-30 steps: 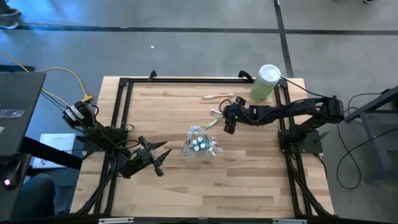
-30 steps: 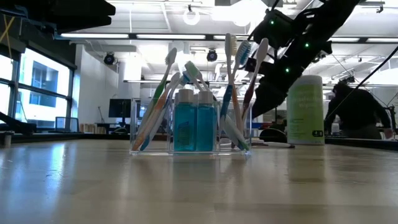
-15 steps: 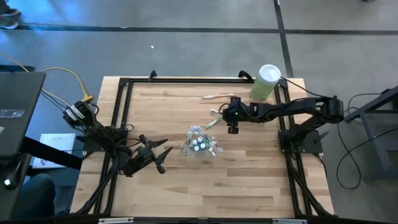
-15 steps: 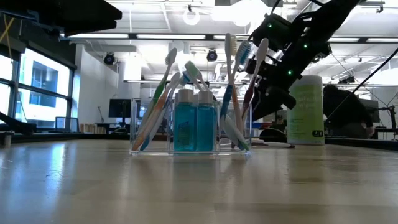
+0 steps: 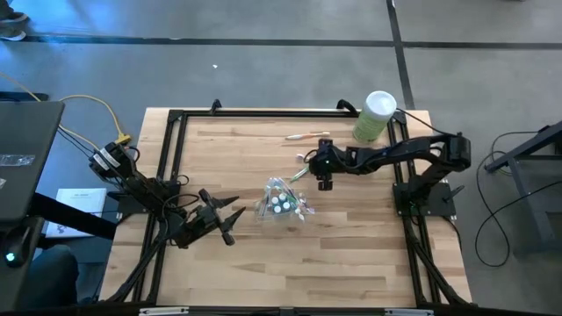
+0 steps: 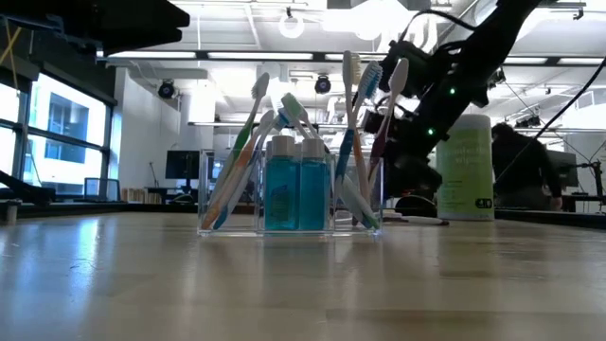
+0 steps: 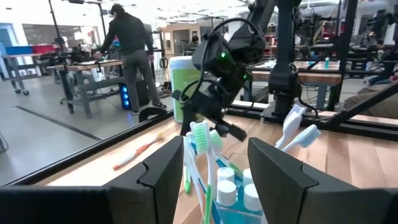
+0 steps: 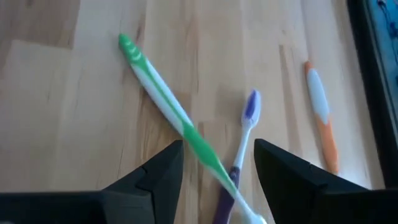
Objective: Pick & Place toothbrushing station
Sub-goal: Put the green toothbrush into the left side of the transparent organizer
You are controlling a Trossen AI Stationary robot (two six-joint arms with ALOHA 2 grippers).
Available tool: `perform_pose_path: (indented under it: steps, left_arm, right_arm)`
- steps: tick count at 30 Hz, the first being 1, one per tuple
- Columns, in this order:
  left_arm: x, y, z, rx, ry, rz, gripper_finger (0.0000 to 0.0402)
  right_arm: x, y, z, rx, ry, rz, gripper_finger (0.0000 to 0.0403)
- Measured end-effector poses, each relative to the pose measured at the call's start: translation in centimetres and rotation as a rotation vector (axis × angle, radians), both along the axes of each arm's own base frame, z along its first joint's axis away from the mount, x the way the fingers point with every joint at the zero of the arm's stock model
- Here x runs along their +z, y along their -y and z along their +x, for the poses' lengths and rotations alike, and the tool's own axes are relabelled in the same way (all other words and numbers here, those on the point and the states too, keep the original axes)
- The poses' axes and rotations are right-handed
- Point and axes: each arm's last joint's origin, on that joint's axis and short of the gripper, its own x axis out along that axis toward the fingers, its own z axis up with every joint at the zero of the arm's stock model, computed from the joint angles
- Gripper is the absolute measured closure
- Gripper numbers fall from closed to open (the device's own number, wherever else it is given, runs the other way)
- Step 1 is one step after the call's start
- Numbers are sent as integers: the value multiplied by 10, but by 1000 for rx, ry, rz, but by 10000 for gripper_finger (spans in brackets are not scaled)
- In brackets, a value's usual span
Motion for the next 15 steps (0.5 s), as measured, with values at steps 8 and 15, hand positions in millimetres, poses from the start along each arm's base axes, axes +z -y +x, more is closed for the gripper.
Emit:
perform_pose_path:
  steps: [8,15]
  left_arm:
    - [0,0,0,-1,2,-2,227]
    - [0,0,0,-1,2,-2,227]
  right_arm:
    - [-17,4,3,-7,-51,-21,215]
    - [-28,7,12,23,-67,-46,215]
